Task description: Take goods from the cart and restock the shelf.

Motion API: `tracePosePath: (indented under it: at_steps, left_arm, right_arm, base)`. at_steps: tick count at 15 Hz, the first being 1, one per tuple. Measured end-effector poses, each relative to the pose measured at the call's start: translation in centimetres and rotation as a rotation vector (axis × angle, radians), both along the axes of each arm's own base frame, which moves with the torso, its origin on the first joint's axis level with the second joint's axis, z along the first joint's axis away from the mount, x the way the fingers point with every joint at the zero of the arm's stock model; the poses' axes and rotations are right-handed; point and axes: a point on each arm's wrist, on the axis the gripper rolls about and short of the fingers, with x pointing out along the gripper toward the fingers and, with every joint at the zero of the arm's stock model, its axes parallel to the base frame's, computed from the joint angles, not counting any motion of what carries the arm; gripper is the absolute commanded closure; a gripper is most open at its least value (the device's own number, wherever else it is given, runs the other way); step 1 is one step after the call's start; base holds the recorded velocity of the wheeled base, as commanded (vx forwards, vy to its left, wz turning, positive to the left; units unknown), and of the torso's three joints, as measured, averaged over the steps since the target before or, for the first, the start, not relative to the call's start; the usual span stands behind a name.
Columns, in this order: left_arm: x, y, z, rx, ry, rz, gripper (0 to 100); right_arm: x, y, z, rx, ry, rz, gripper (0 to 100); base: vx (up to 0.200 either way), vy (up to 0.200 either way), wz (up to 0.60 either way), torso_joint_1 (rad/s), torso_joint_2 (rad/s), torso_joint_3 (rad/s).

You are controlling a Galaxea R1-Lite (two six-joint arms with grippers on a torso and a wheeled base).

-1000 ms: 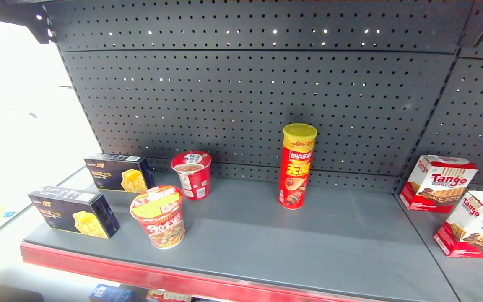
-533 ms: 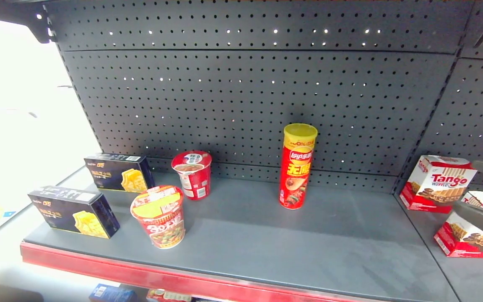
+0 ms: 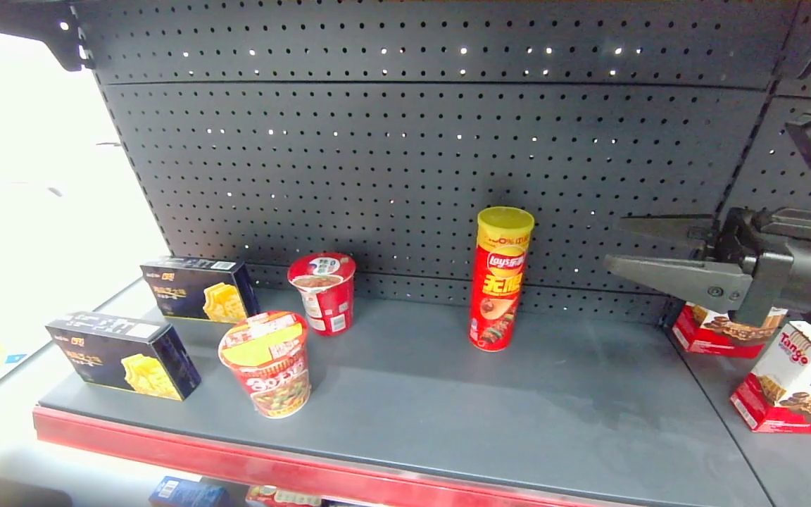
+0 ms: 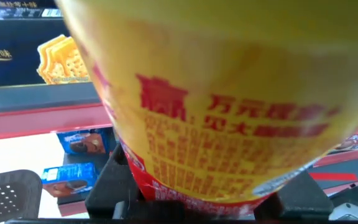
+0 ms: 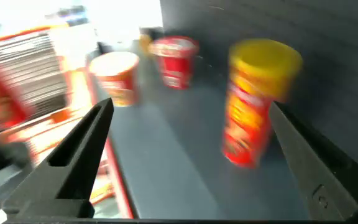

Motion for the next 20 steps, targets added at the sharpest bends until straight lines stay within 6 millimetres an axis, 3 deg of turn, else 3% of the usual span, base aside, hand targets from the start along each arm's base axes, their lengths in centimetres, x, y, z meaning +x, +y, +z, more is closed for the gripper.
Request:
tracePosePath:
  at_steps: [5, 11, 16, 20]
  left_arm:
    - [0.0, 0.0, 0.1, -0.024, 0.004, -0.017, 100]
    - [-0.1, 0.0, 0.2, -0.028, 0.002, -0.018, 100]
    - [-0.1, 0.0, 0.0, -0.029, 0.009, -0.018, 100]
    - [0.0, 0.0, -0.4, -0.025, 0.021, -0.017, 100]
  right_arm:
    - [5.4, 0.2, -2.6, -0.024, 0.061, 0.018, 0]
    - [10.0, 1.2, -4.1, -0.032, 0.098, 0.016, 0]
    - [12.5, 2.1, -5.6, -0.039, 0.128, 0.024, 0]
    - [13.3, 3.1, -6.7, -0.047, 0.153, 0.046, 0]
  base:
    - [0.000, 0.000, 0.00, 0.000, 0.00, 0.000]
    - [0.000, 0.000, 0.00, 0.000, 0.00, 0.000]
    - [0.000, 0.000, 0.00, 0.000, 0.00, 0.000]
    - [0.000, 0.000, 0.00, 0.000, 0.00, 0.000]
